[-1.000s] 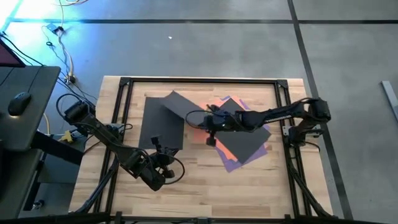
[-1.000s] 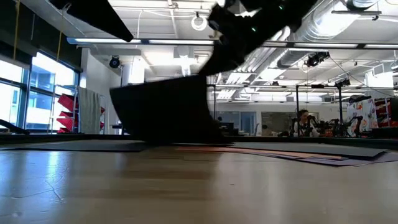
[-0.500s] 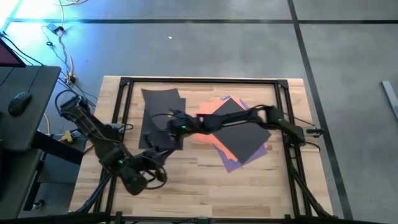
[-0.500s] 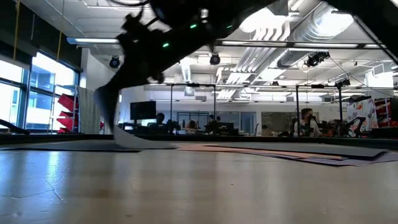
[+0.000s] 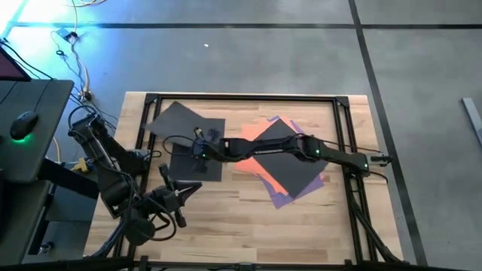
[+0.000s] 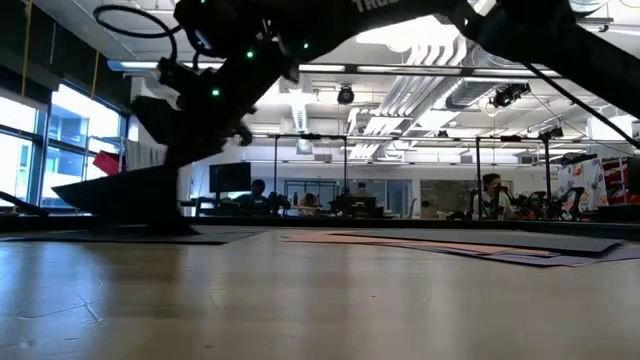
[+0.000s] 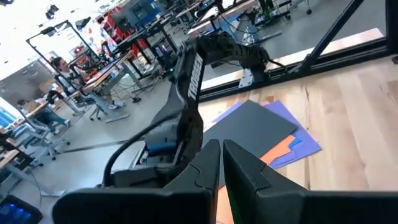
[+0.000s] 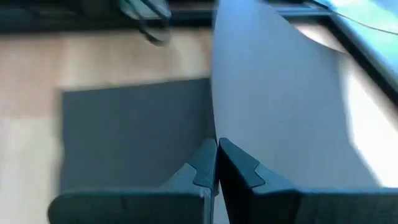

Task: Organize paper
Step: Stack the right black paper on top of the left black paper

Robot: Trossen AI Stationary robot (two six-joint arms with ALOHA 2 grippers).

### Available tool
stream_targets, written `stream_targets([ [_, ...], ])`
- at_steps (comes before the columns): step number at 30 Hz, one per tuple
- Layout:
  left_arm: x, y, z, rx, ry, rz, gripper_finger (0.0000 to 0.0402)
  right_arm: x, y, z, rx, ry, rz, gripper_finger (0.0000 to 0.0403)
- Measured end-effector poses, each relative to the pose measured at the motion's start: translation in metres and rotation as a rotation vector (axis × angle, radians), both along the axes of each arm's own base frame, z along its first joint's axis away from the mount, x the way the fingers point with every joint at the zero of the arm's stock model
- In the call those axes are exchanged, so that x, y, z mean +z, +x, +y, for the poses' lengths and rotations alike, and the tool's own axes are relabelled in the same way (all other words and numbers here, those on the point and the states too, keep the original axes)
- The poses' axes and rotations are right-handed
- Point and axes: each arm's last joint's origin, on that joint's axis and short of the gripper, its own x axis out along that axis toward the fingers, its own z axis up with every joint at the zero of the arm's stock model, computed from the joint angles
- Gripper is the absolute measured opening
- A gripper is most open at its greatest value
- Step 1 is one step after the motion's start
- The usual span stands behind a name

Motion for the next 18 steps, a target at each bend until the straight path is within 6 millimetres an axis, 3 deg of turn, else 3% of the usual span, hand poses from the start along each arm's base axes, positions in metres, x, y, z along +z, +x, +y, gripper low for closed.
stream_targets([
  [6, 0.000, -0.003, -0.003, -0.014, 0.001, 0.000, 0.0000, 0.002, -0.027, 0.014, -0.176, -0.184, 0.242, 0.0000],
  [10, 0.000, -0.005, -0.004, -0.021, 0.001, -0.001, 0.0000, -0.001, -0.048, 0.014, -0.275, -0.156, 0.378, 0.0000],
  [13, 0.000, -0.005, -0.005, -0.024, 0.001, -0.001, 0.0000, -0.003, -0.047, 0.022, -0.246, -0.074, 0.373, 0.0000],
  [18, 0.000, -0.005, -0.004, -0.019, 0.008, -0.003, 0.0000, 0.004, -0.025, 0.039, -0.077, 0.041, 0.190, 0.0000],
])
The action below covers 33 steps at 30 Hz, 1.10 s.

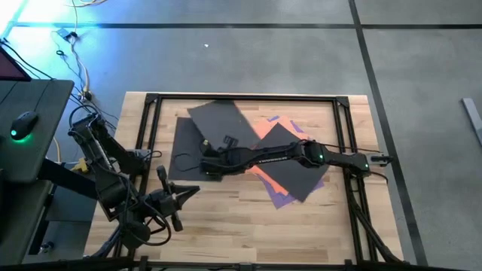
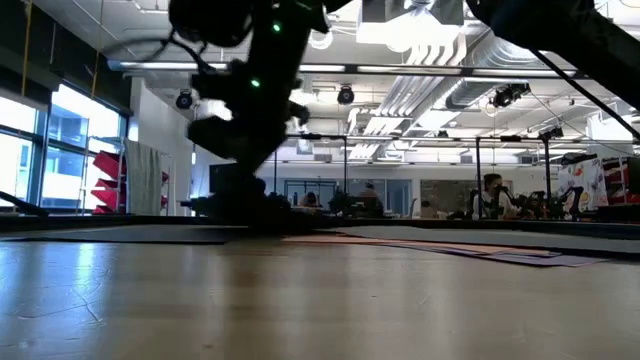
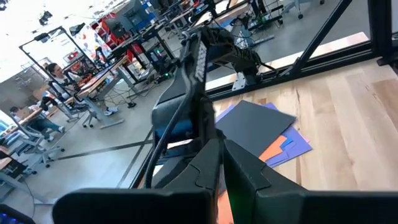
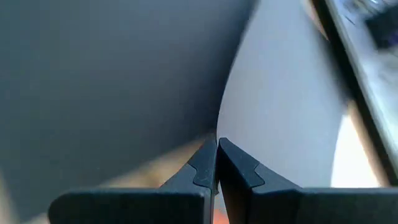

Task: Organize paper
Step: Stack the right black paper on top of the left black paper

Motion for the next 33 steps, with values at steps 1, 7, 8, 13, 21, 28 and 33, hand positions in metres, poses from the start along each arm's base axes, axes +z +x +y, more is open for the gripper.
stream_targets([
  [1, 0.000, 0.000, 0.000, 0.001, 0.004, 0.001, 0.0000, 0.002, 0.004, 0.001, 0.020, 0.031, -0.042, 0.0000],
  [7, 0.000, 0.000, 0.000, 0.008, 0.010, -0.005, 0.0000, 0.007, 0.012, -0.002, 0.001, 0.103, -0.160, 0.0000],
  [8, 0.000, 0.000, 0.000, 0.008, 0.010, -0.005, 0.0000, 0.007, 0.012, -0.004, -0.009, 0.108, -0.166, 0.0000],
  [13, 0.000, 0.000, 0.000, 0.008, 0.010, -0.005, 0.0000, 0.005, 0.010, -0.004, -0.029, 0.152, -0.151, 0.0000],
  [21, 0.000, 0.000, 0.000, 0.008, 0.010, -0.004, 0.0000, -0.001, 0.005, 0.002, -0.074, 0.254, -0.109, 0.0000],
  [28, 0.000, 0.000, 0.000, 0.008, 0.010, -0.004, 0.0000, -0.002, -0.001, 0.010, -0.157, 0.133, -0.104, 0.0000],
  [33, 0.000, 0.000, 0.000, 0.002, 0.007, 0.001, 0.0000, -0.006, -0.009, 0.006, -0.235, 0.133, -0.038, 0.0000],
])
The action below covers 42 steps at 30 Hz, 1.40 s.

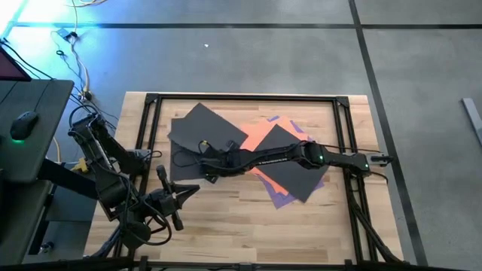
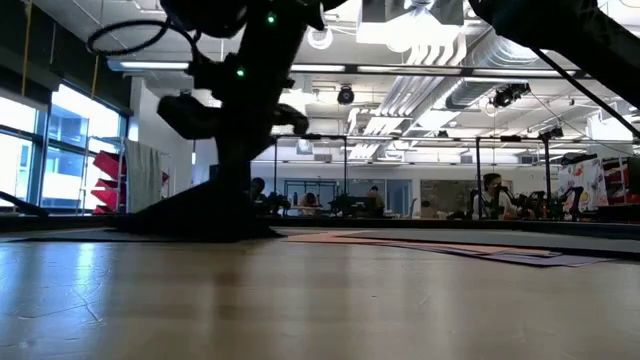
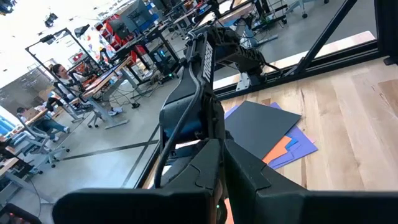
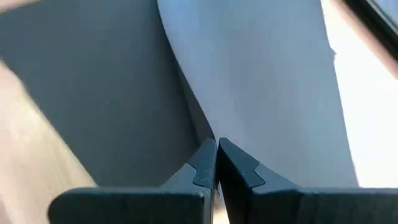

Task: Organize paper
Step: Stack the right black paper on top of the left black paper

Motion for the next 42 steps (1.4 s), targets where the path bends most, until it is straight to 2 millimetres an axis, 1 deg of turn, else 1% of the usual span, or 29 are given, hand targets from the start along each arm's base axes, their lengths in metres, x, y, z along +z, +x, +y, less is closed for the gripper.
stream_targets([
  [3, 0.000, 0.000, 0.000, -0.005, -0.003, 0.005, 0.0000, -0.003, 0.003, 0.002, 0.023, 0.081, -0.031, 0.0000],
  [6, 0.000, 0.000, 0.000, -0.008, -0.005, 0.006, 0.0000, 0.001, 0.014, 0.008, 0.113, 0.156, -0.125, 0.0000],
  [9, 0.000, 0.000, 0.000, -0.008, -0.005, 0.007, 0.0000, 0.005, 0.026, 0.013, 0.184, 0.168, -0.245, 0.0000],
  [11, 0.000, 0.000, 0.000, -0.009, -0.005, 0.008, 0.0000, 0.006, 0.029, 0.013, 0.207, 0.167, -0.282, 0.0000],
  [13, 0.000, 0.000, 0.000, -0.009, -0.005, 0.008, 0.0000, 0.003, 0.033, 0.009, 0.203, 0.170, -0.307, 0.0000],
  [19, -0.001, 0.000, 0.000, -0.009, -0.004, 0.008, 0.0000, 0.000, 0.038, -0.004, 0.176, 0.184, -0.355, 0.0000],
  [22, -0.001, 0.000, 0.000, -0.008, -0.003, 0.009, 0.0000, -0.007, 0.043, -0.008, 0.195, 0.231, -0.382, 0.0000],
  [25, -0.001, 0.000, 0.000, -0.008, -0.001, 0.010, 0.0000, -0.013, 0.044, -0.011, 0.183, 0.249, -0.373, 0.0000],
  [27, -0.001, 0.000, 0.000, -0.009, 0.000, 0.011, 0.0000, -0.015, 0.043, -0.014, 0.150, 0.217, -0.355, 0.0000],
  [31, -0.001, 0.000, 0.000, -0.009, 0.000, 0.012, 0.0000, -0.019, 0.039, -0.014, 0.110, 0.213, -0.313, 0.0000],
  [34, -0.001, 0.000, 0.000, -0.009, 0.001, 0.013, 0.0000, -0.021, 0.038, -0.013, 0.121, 0.282, -0.299, 0.0000],
  [37, -0.001, 0.000, 0.000, -0.009, 0.003, 0.014, 0.0000, -0.019, 0.042, -0.010, 0.163, 0.336, -0.349, 0.0000],
  [42, -0.001, 0.000, 0.000, -0.008, 0.007, 0.017, 0.0000, -0.013, 0.048, -0.009, 0.196, 0.347, -0.436, 0.0000],
])
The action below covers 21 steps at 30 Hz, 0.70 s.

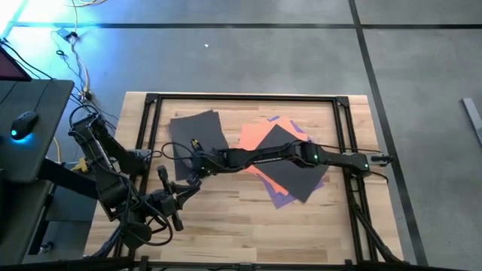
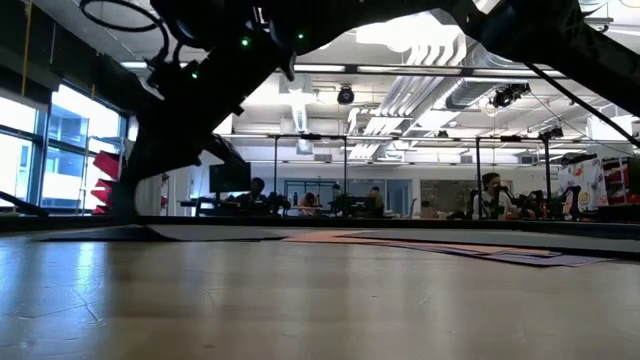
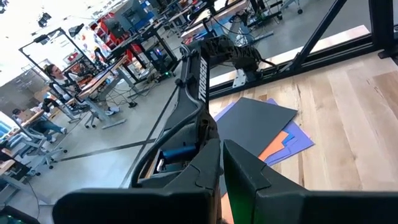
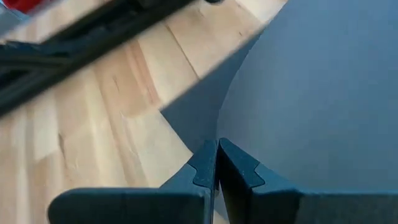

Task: Organize paper
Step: Stack the right black paper on top of the left black paper

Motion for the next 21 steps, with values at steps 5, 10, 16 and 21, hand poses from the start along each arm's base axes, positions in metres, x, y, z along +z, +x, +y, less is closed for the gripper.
stream_targets([
  [5, -0.0003, -0.0001, 0.0003, 0.001, -0.002, 0.000, 0.0000, 0.0002, 0.0002, -0.0007, -0.013, -0.010, -0.004, 0.0000],
  [10, -0.0004, -0.0002, 0.0003, 0.001, -0.002, 0.002, 0.0000, 0.0005, 0.0004, -0.0013, -0.019, -0.035, -0.006, 0.0006],
  [16, -0.0005, -0.0002, 0.0002, -0.002, -0.004, 0.004, 0.0000, 0.0005, 0.0004, -0.0016, -0.019, -0.048, -0.005, 0.0061],
  [21, -0.0006, -0.0003, 0.0001, -0.004, -0.012, 0.004, 0.0000, 0.0023, 0.0004, -0.0011, 0.045, -0.122, 0.001, 0.0117],
])
